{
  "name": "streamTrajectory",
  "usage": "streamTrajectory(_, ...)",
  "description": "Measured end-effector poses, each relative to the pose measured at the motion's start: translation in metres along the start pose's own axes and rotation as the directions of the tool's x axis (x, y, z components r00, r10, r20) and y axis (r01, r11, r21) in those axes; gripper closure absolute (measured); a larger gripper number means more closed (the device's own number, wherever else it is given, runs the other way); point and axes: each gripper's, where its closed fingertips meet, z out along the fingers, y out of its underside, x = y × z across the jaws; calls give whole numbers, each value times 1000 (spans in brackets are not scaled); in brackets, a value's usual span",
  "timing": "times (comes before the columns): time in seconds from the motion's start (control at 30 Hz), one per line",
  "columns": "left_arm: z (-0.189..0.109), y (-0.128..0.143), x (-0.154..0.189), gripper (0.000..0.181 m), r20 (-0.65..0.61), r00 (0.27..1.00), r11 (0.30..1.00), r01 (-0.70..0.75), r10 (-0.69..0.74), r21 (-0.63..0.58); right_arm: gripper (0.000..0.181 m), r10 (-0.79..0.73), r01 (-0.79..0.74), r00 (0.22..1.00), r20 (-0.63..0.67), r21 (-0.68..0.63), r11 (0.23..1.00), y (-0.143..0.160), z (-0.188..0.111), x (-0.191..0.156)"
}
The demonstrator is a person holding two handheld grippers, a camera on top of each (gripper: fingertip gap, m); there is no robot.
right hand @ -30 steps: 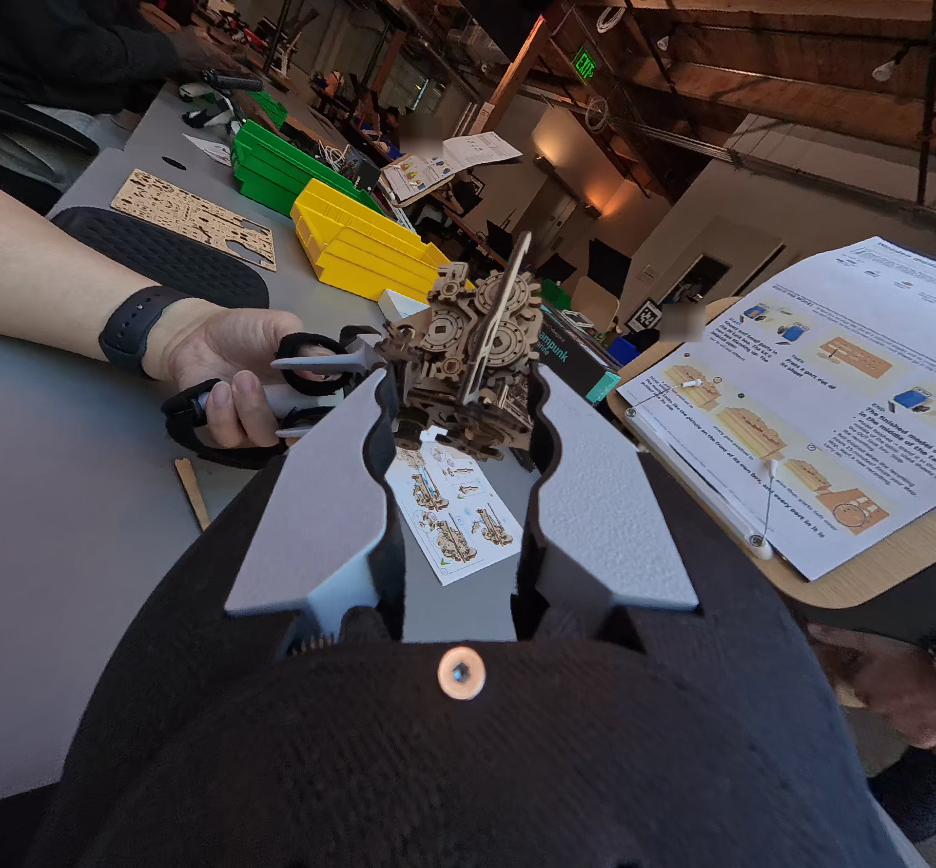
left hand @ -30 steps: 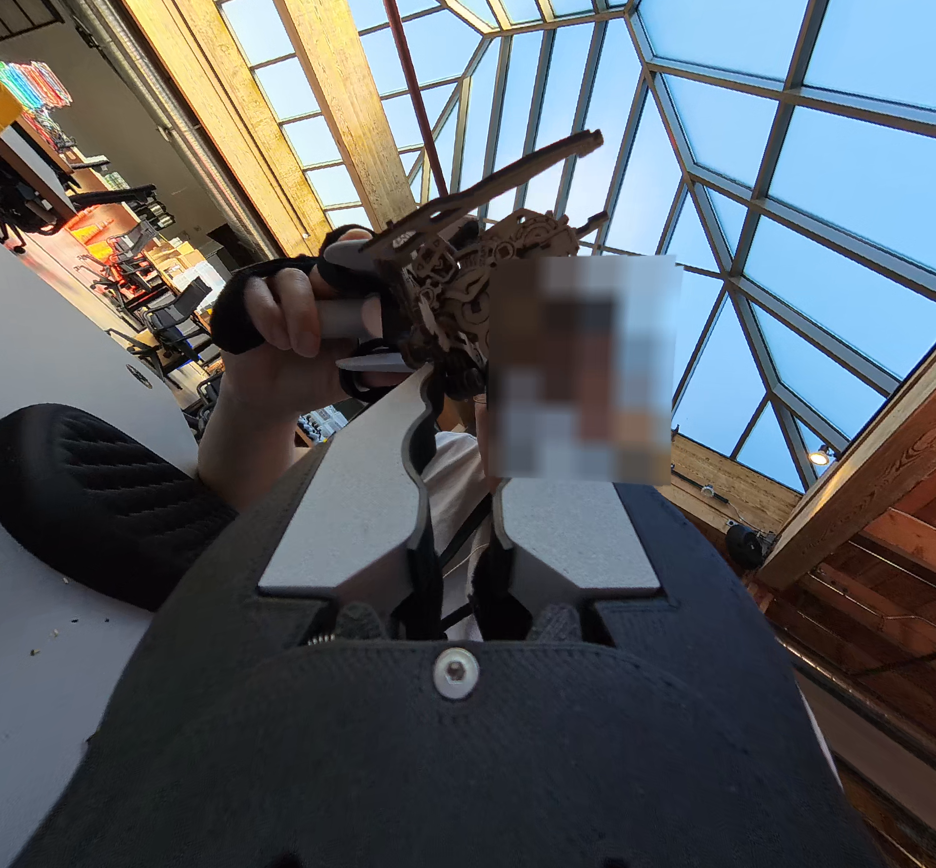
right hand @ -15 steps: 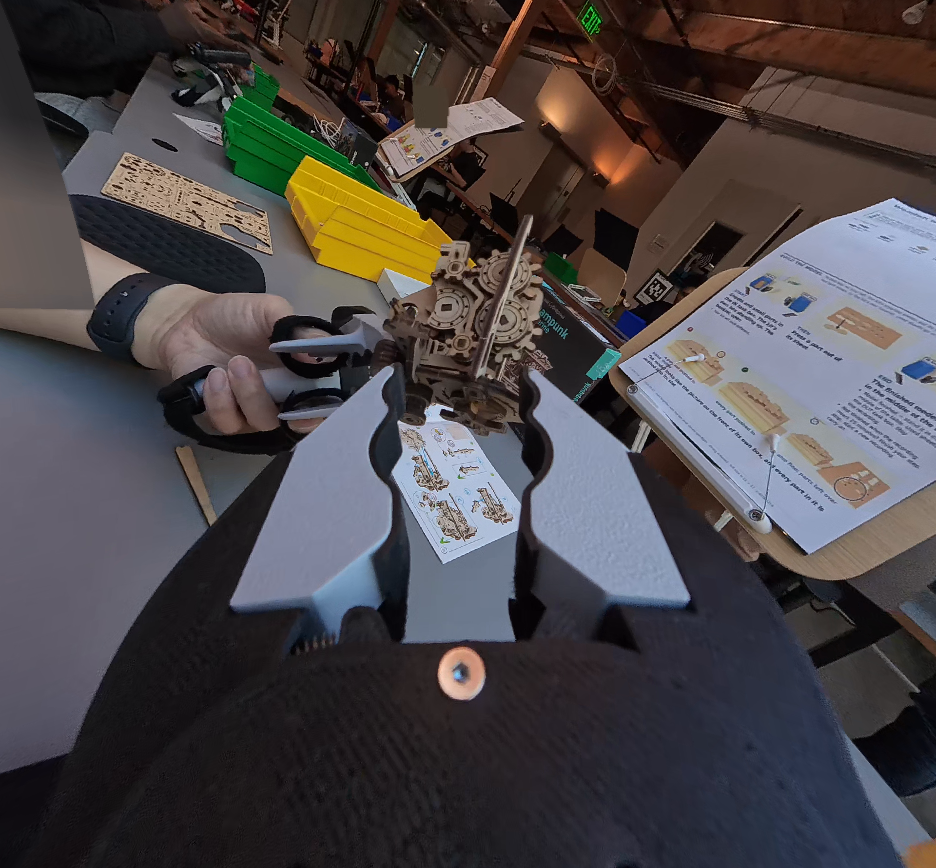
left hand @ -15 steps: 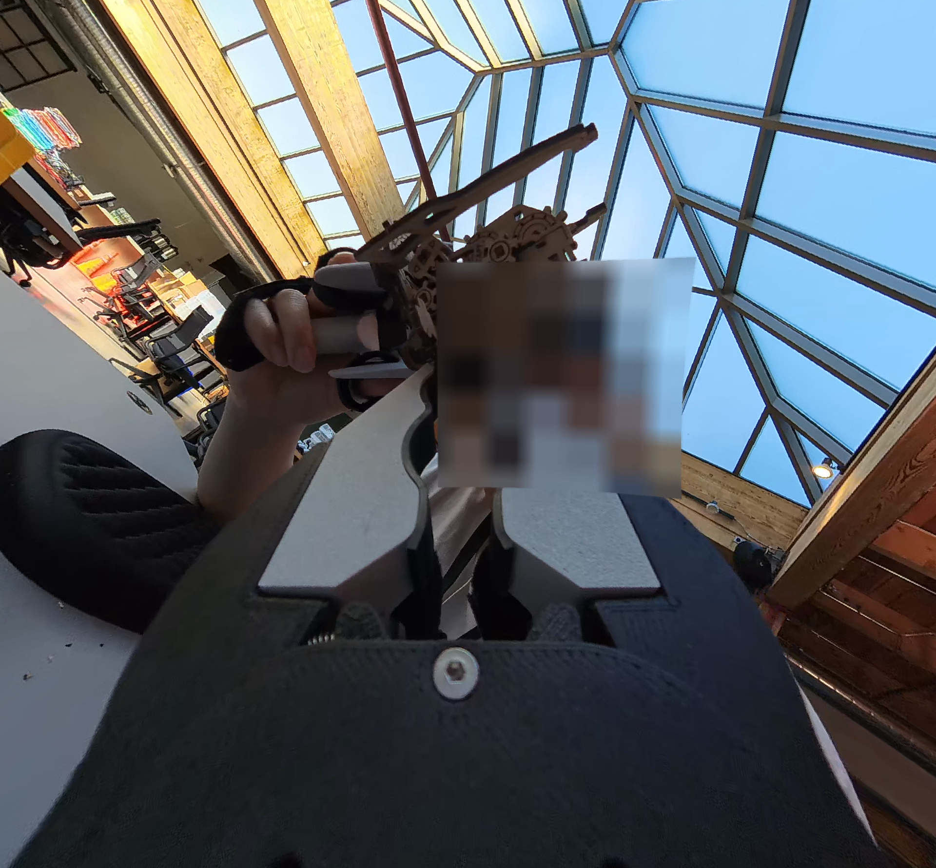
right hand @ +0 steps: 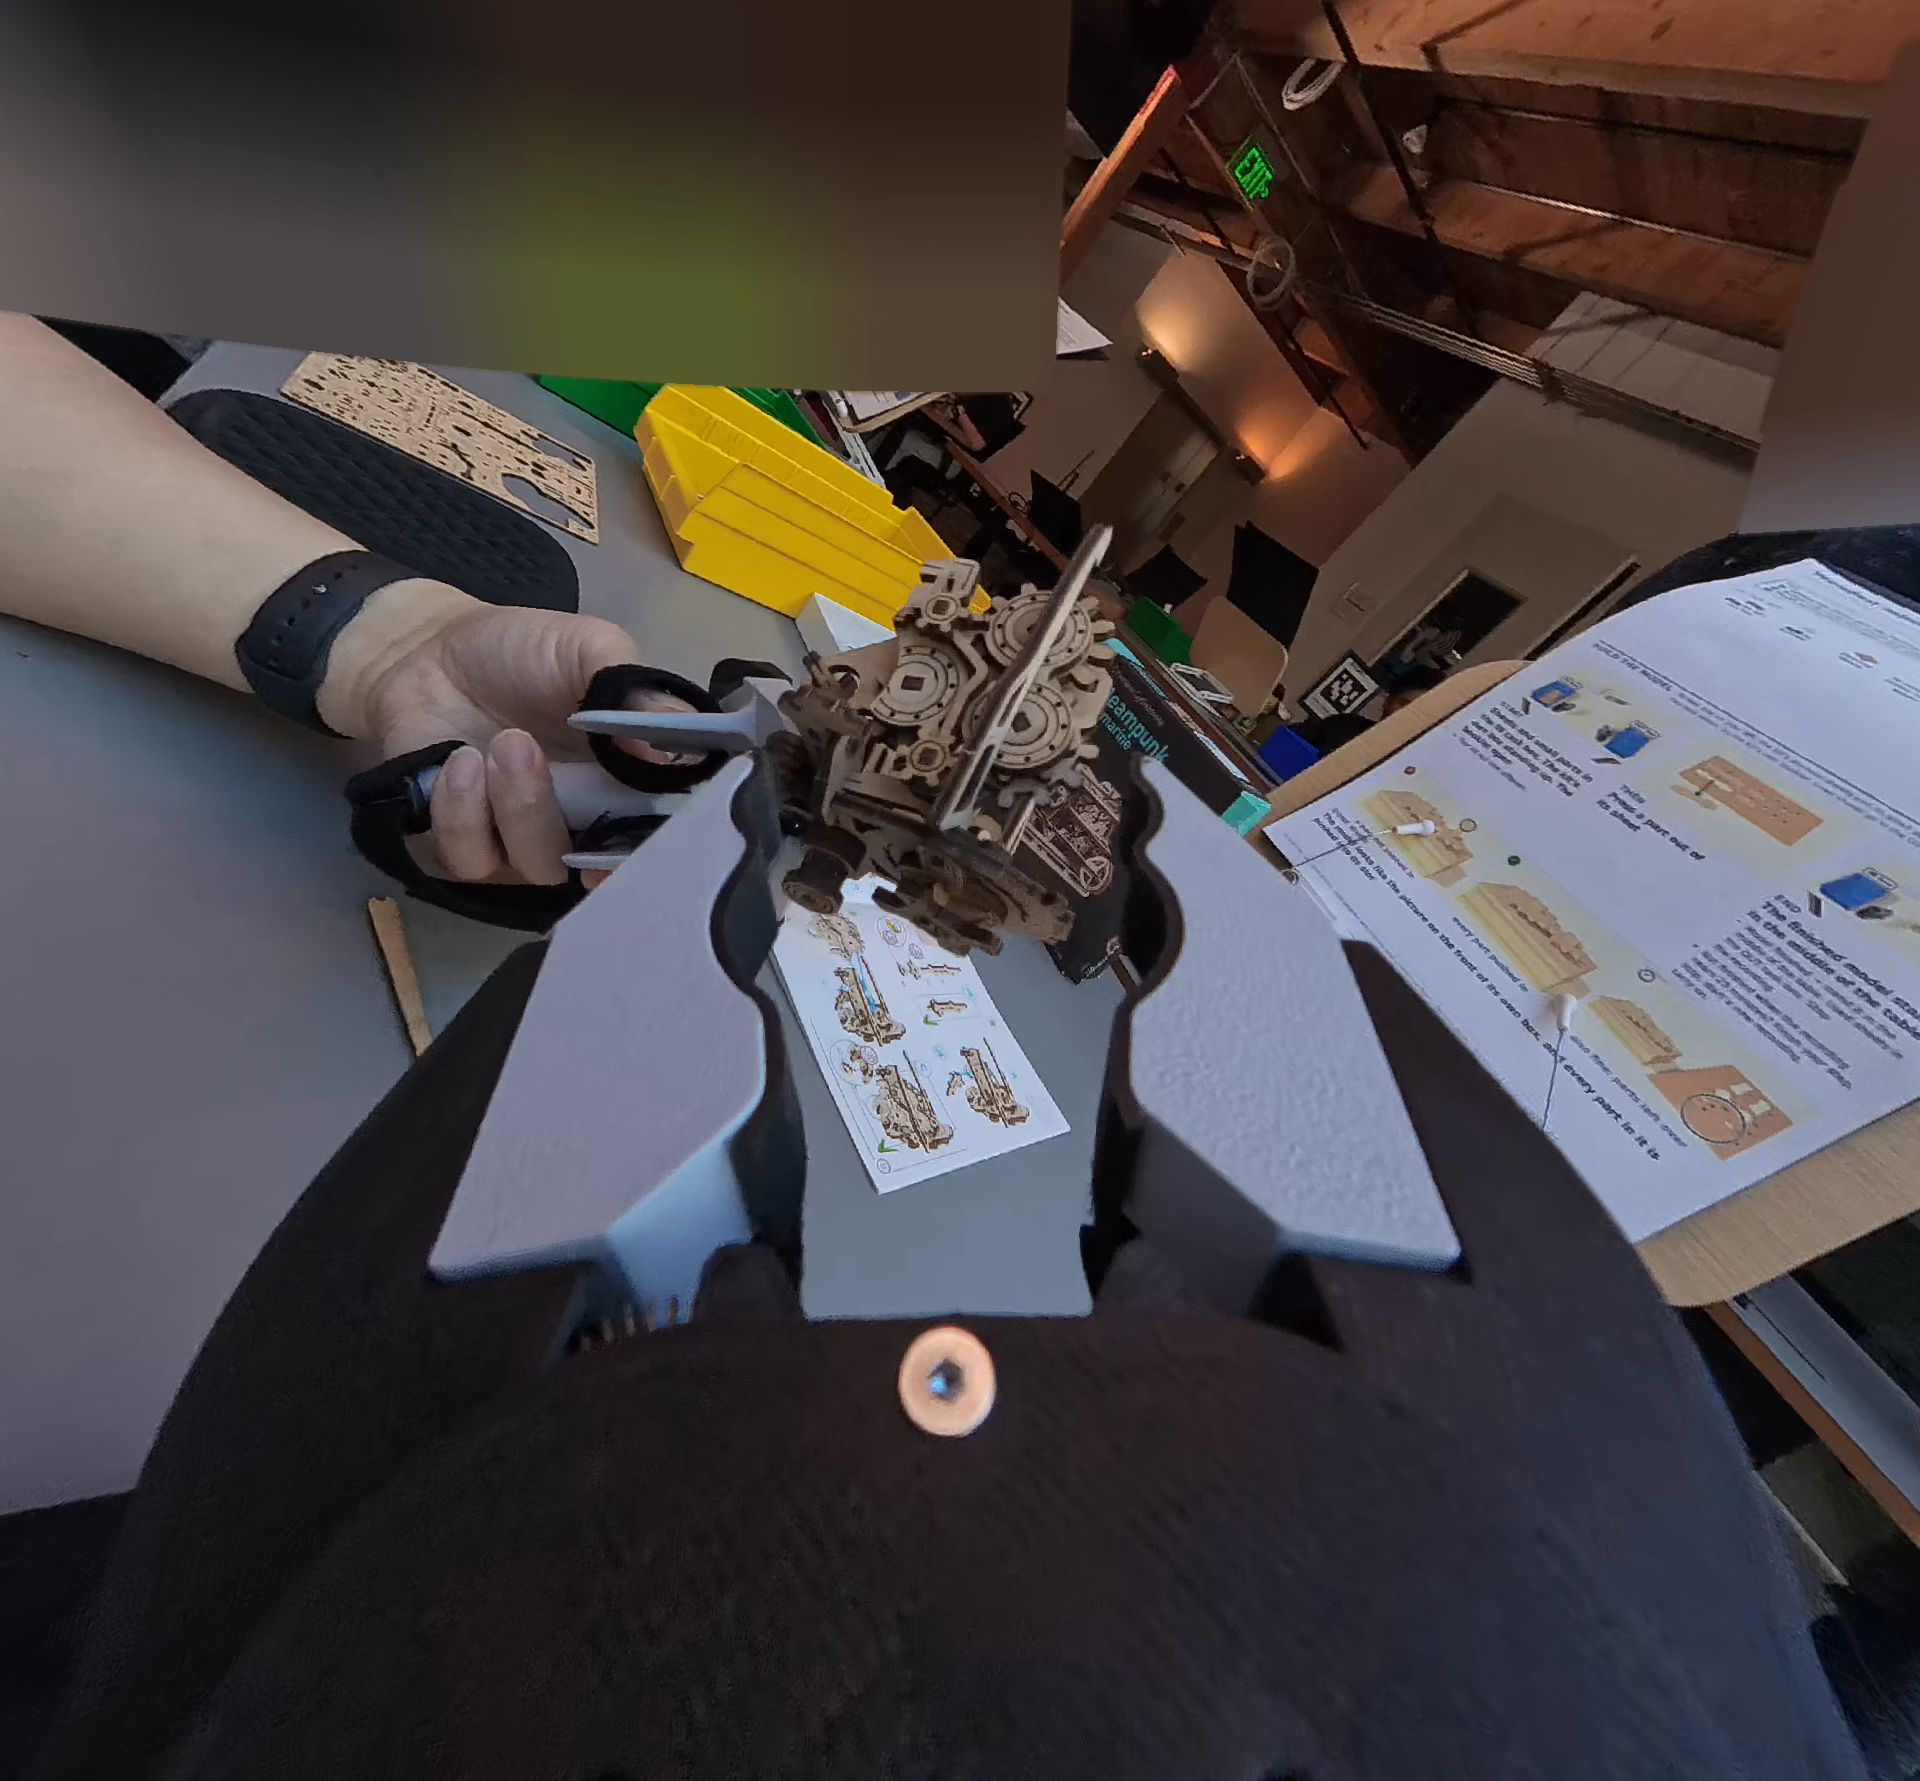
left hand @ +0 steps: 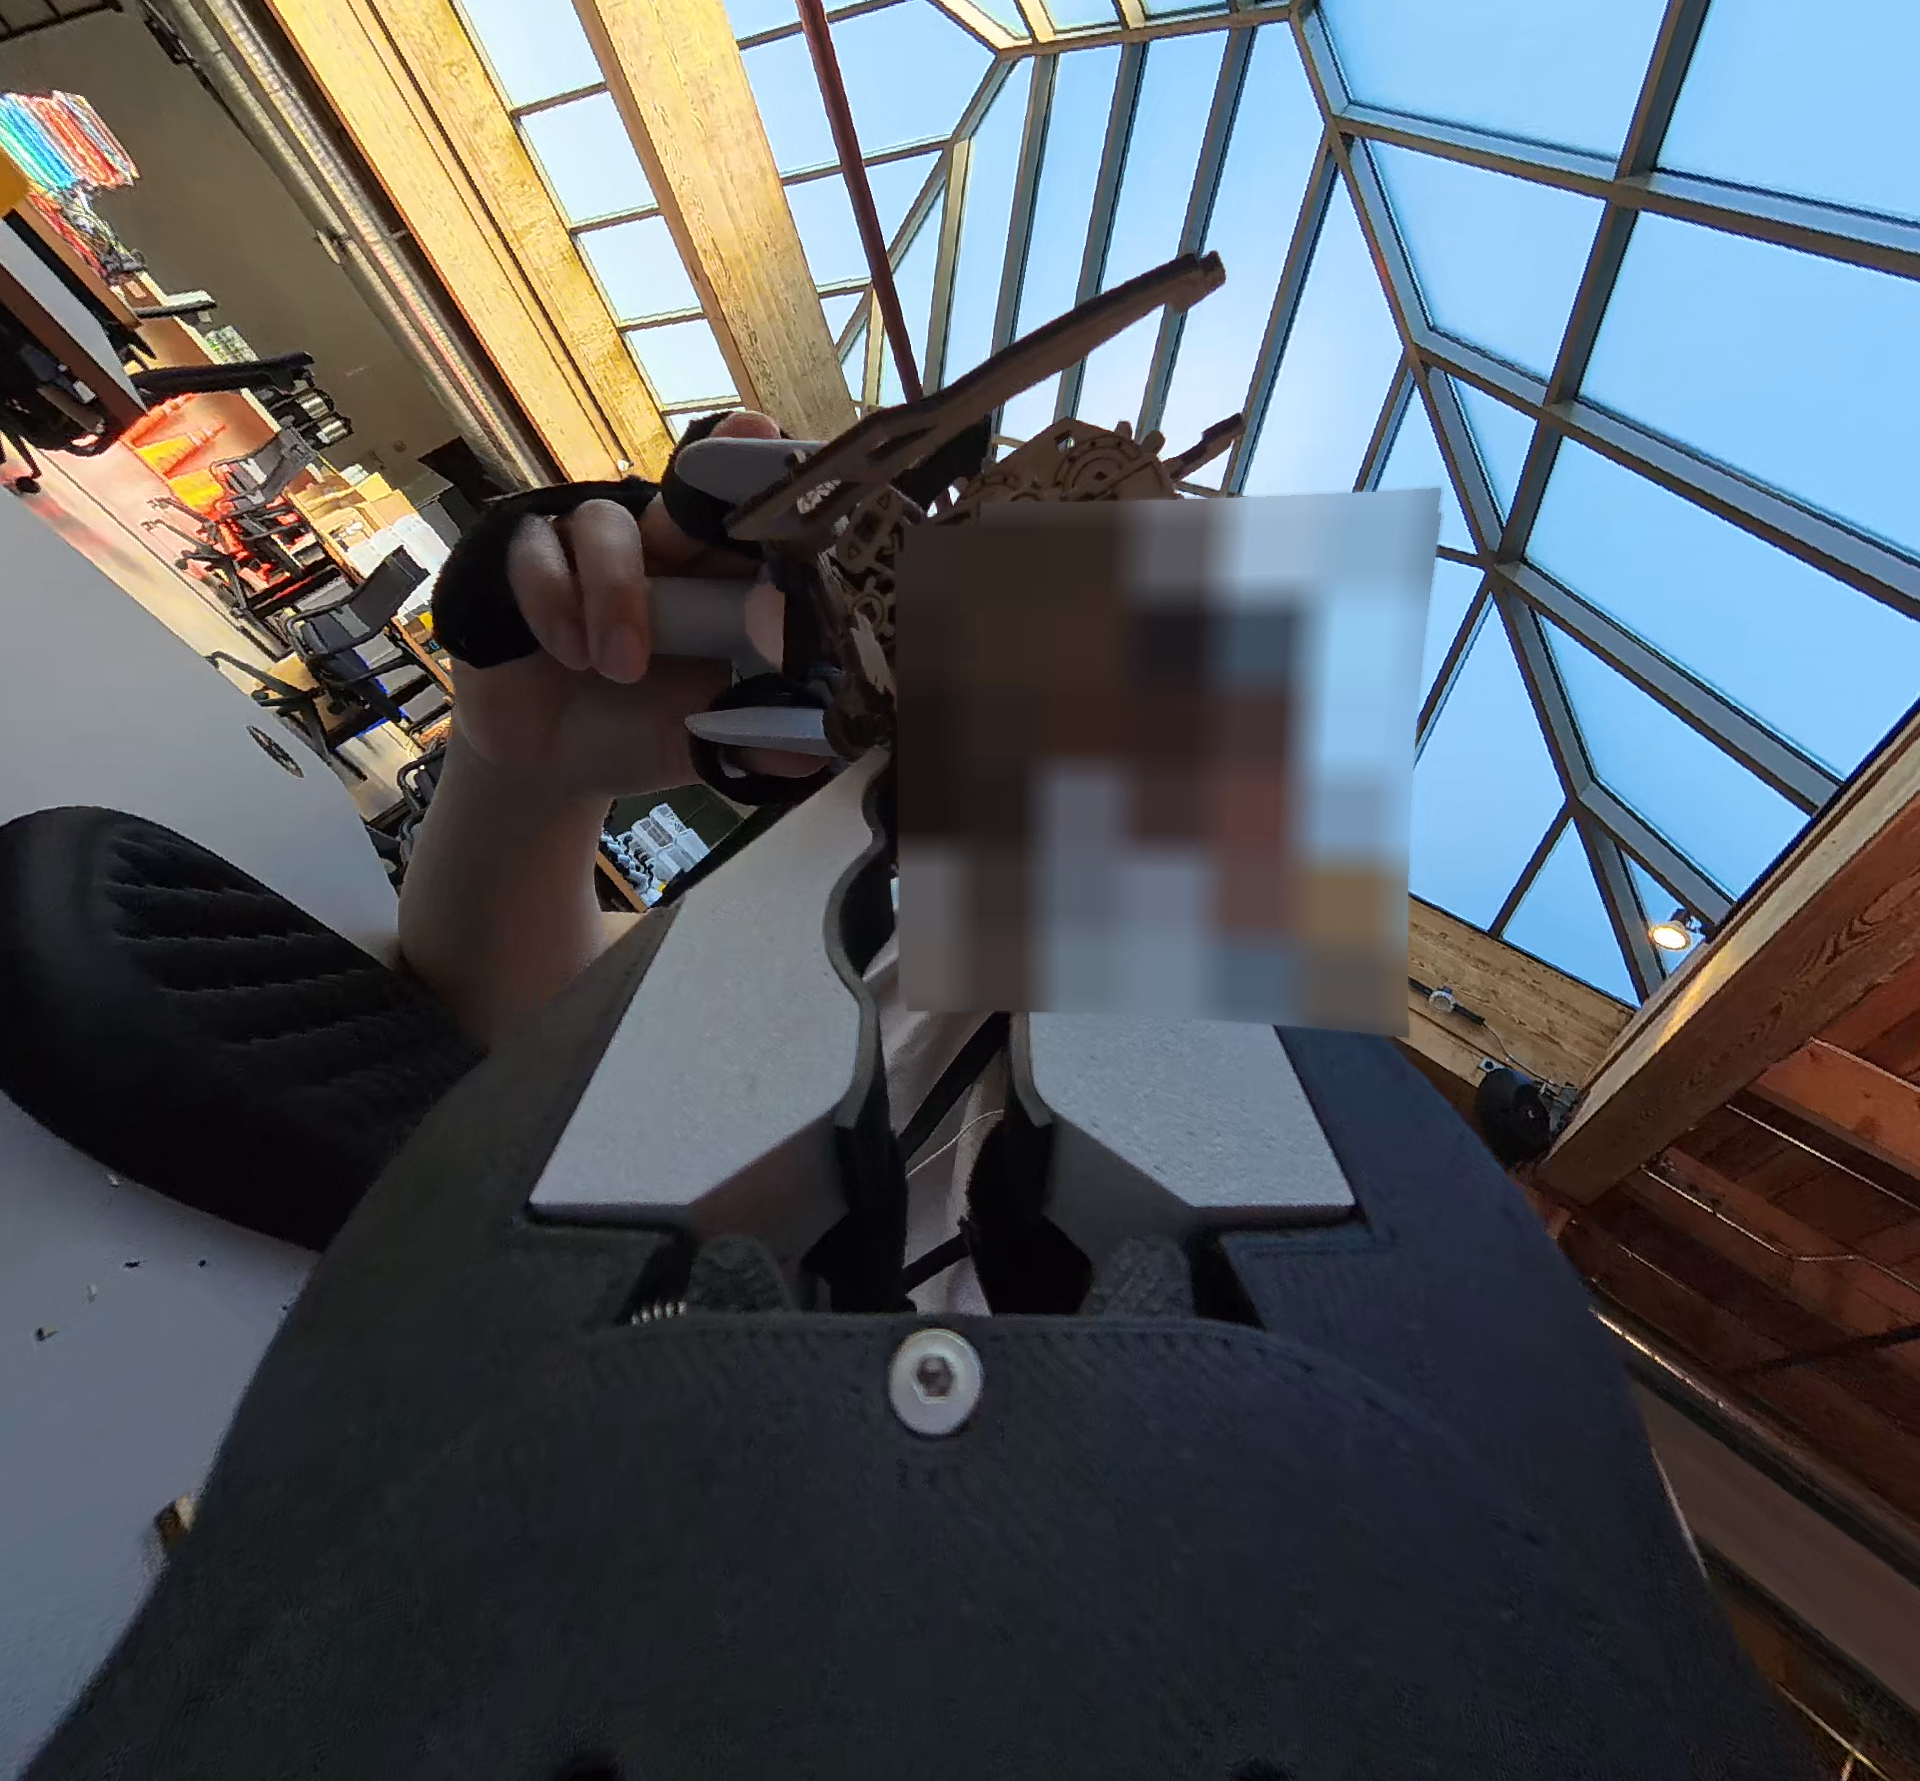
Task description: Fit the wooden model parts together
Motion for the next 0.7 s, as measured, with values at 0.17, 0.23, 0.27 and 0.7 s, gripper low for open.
streamTrajectory(0.17, 1, 4, -3, 167, 19, 1000, 1000, 6, -5, -24, 126, -11, 11, 1000, 18, -17, 1000, 3, 1, -4)
streamTrajectory(0.23, 1, 5, -4, 167, 27, 1000, 1000, -1, 2, -28, 127, -18, 19, 1000, 16, -24, 1000, 4, 1, -4)
streamTrajectory(0.27, 1, 5, -4, 167, 29, 1000, 999, -4, 5, -31, 127, -16, 17, 1000, 17, -24, 1000, 4, 0, -4)
streamTrajectory(0.7, 3, 5, 1, 169, -13, 1000, 1000, 6, -7, -19, 151, -43, 43, 999, -2, -19, 999, 2, -2, -10)
